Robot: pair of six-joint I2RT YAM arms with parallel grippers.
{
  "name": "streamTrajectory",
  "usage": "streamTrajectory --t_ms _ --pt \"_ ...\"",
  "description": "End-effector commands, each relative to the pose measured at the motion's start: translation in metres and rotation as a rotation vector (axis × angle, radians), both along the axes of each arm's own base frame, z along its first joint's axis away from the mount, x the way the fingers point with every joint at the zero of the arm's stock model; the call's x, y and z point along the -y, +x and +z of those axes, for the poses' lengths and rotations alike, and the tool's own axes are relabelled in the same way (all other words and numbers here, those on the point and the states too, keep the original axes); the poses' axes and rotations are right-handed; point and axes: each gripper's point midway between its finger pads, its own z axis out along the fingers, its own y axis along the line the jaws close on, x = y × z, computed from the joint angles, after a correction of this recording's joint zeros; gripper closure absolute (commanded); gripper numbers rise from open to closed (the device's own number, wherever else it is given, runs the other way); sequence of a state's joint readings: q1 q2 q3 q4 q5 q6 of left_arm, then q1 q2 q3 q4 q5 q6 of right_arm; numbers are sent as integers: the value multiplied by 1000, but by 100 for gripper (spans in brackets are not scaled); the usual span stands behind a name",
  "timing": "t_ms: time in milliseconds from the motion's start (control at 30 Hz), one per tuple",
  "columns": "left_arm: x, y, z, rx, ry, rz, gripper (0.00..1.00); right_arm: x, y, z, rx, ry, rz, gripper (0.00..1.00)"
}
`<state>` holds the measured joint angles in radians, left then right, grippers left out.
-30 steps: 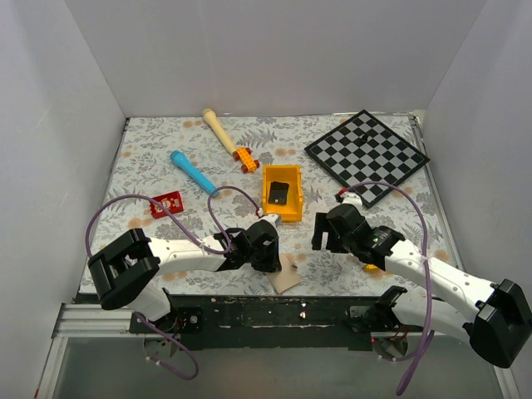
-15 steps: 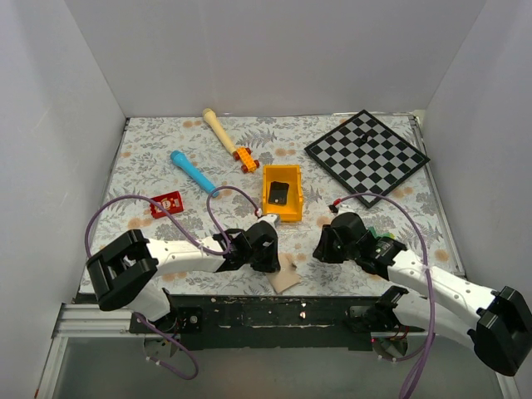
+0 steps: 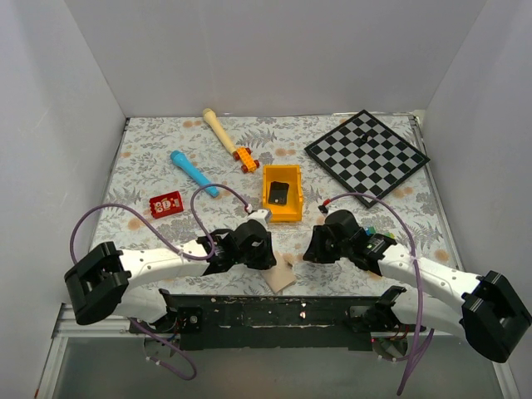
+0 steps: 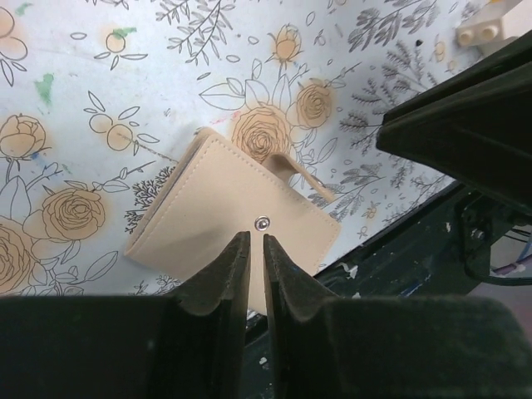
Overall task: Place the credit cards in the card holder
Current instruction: Close the card holder at the center of the board.
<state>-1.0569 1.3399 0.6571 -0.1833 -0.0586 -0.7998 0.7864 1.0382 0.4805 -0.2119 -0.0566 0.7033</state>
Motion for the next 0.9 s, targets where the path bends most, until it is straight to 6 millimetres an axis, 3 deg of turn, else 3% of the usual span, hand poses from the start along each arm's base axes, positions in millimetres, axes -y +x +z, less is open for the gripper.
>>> streamTrajectory --t_ms 0,300,533,867 --pt "-2 6 16 56 -19 11 87 -12 6 12 34 49 22 76" --pt "-9 -3 -17 -13 59 5 89 -13 10 13 40 41 14 77" --pt "-17 -2 -22 -5 79 17 89 -17 11 14 39 53 25 77" --pt "-14 -6 -32 -34 80 4 90 -36 10 18 22 114 84 77"
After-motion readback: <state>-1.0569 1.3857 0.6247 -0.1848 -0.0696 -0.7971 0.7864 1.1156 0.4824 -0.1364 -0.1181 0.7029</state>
